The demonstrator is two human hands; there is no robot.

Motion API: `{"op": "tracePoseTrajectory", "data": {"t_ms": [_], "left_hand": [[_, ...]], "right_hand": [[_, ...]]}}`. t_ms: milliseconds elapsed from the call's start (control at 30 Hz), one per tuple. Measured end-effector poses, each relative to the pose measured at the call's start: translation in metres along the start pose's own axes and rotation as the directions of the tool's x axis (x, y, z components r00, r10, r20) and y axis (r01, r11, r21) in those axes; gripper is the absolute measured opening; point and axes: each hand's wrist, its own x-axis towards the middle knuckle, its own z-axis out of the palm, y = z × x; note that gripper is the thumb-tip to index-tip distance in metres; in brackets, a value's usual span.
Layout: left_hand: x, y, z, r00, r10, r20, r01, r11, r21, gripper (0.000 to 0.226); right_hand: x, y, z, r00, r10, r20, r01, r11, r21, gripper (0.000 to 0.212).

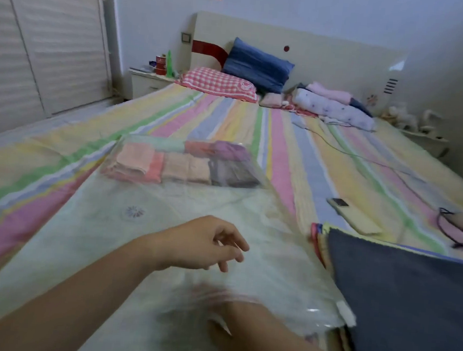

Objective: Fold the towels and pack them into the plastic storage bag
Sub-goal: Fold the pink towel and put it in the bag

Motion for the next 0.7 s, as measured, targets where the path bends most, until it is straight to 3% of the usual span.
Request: {"op": "tracePoseTrajectory", "data": {"t_ms": [67, 133, 200, 267, 333, 400, 500, 633, 700], "left_hand": [[0.004, 0.021, 0.030, 0.999, 0.037, -0.009, -0.036, 0.998, 0.057, 0.018], [0.009, 0.038, 0.063, 0.996, 0.086, -0.008, -0.085, 0.993, 0.081, 0.018], [0.011, 0.051, 0.099, 0.990, 0.139, 0.010, -0.139, 0.985, 0.107, 0.017], [0.011, 0.060, 0.136, 0.977, 0.211, 0.007, -0.210, 0.968, 0.137, 0.019], [0.011, 0.065, 0.168, 0.959, 0.284, -0.008, -0.278, 0.942, 0.186, 0.022], [0.011, 0.066, 0.190, 0.952, 0.306, 0.005, -0.295, 0.913, 0.283, 0.025], [0.011, 0.067, 0.206, 0.951, 0.306, 0.036, -0.292, 0.857, 0.424, 0.036], [0.005, 0.069, 0.210, 0.955, 0.291, 0.058, -0.286, 0.847, 0.448, 0.048], [0.002, 0.068, 0.211, 0.958, 0.281, 0.054, -0.275, 0.850, 0.449, 0.055]], "right_hand": [[-0.032, 0.002, -0.034, 0.966, 0.135, 0.219, -0.167, 0.977, 0.133, 0.032], [-0.069, 0.011, -0.066, 0.942, 0.165, 0.291, -0.241, 0.938, 0.248, 0.025], [-0.100, 0.021, -0.093, 0.944, 0.299, 0.141, -0.324, 0.920, 0.221, 0.017], [-0.132, 0.041, -0.111, 0.924, 0.380, -0.040, -0.378, 0.924, 0.055, 0.013], [-0.161, 0.055, -0.126, 0.883, 0.467, -0.042, -0.469, 0.874, -0.127, 0.022], [-0.186, 0.065, -0.132, 0.867, 0.497, 0.034, -0.473, 0.844, -0.252, 0.038], [-0.207, 0.066, -0.131, 0.885, 0.444, 0.139, -0.394, 0.874, -0.284, 0.055], [-0.219, 0.063, -0.116, 0.930, 0.342, 0.139, -0.255, 0.868, -0.427, 0.060], [-0.221, 0.062, -0.113, 0.934, 0.341, 0.106, -0.274, 0.875, -0.398, 0.055]]}}
